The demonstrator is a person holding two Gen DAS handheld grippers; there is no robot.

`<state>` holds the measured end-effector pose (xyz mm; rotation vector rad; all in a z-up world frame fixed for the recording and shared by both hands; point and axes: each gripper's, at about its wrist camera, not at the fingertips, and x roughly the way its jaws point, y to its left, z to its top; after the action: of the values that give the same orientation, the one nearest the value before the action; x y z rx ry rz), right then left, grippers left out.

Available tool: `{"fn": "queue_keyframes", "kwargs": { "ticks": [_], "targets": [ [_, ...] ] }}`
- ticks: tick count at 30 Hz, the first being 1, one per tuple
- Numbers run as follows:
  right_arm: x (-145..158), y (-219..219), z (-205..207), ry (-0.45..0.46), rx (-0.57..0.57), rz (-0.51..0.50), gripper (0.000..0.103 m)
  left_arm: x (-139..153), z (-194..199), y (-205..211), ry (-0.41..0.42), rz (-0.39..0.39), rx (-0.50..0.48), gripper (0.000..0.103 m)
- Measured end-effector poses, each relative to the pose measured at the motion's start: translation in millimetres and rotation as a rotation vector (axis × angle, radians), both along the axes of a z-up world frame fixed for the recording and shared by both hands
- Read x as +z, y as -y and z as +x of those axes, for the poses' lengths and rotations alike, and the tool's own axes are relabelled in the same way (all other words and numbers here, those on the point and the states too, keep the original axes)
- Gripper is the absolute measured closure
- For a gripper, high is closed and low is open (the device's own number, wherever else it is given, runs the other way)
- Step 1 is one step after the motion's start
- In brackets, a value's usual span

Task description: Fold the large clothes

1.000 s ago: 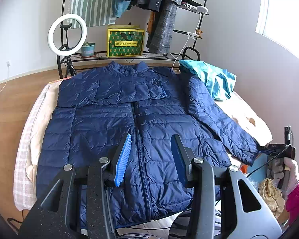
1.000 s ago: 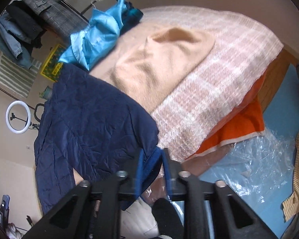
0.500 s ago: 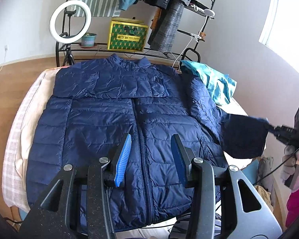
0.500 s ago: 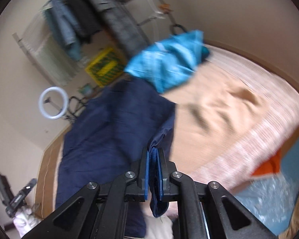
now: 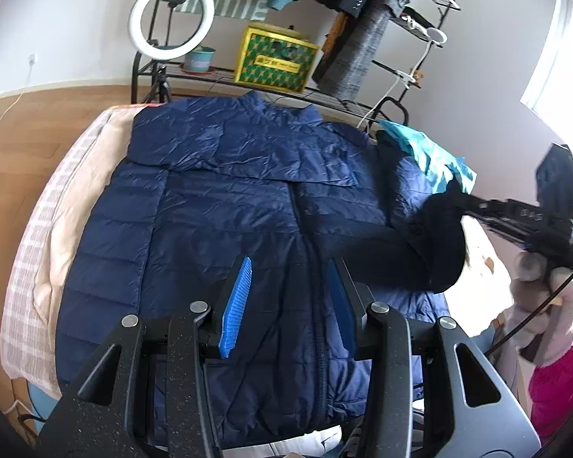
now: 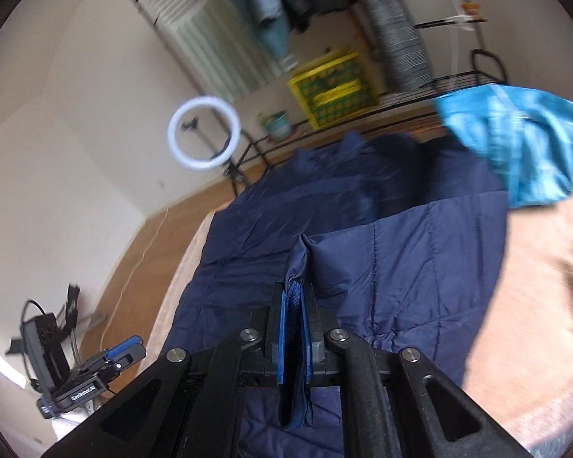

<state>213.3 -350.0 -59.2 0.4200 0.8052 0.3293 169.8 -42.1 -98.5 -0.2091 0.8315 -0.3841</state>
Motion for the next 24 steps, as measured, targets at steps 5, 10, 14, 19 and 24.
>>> {"fn": "queue_keyframes", "kwargs": {
  "ticks": [5, 10, 14, 19, 24],
  "targets": [
    [-39, -46, 36, -0.057, 0.070, -0.040, 0.096, -14, 11, -4, -0.040, -0.006, 0.014, 0.061],
    [-53, -68, 44, -0.039, 0.111, -0.084, 0.062, -27, 23, 9, -0.074, -0.016, -0.004, 0.061],
    [-41, -50, 36, -0.015, 0.093, -0.056, 0.062, -35, 37, 27, -0.120, -0.048, -0.040, 0.061],
    [-20, -2, 3, 0.041, 0.015, -0.059, 0.061, -53, 58, 54, -0.213, -0.138, -0.099, 0.061],
    [-18, 51, -42, 0.041, -0.084, -0.072, 0.057, -74, 78, 85, -0.297, -0.160, -0.131, 0.061]
  ]
}}
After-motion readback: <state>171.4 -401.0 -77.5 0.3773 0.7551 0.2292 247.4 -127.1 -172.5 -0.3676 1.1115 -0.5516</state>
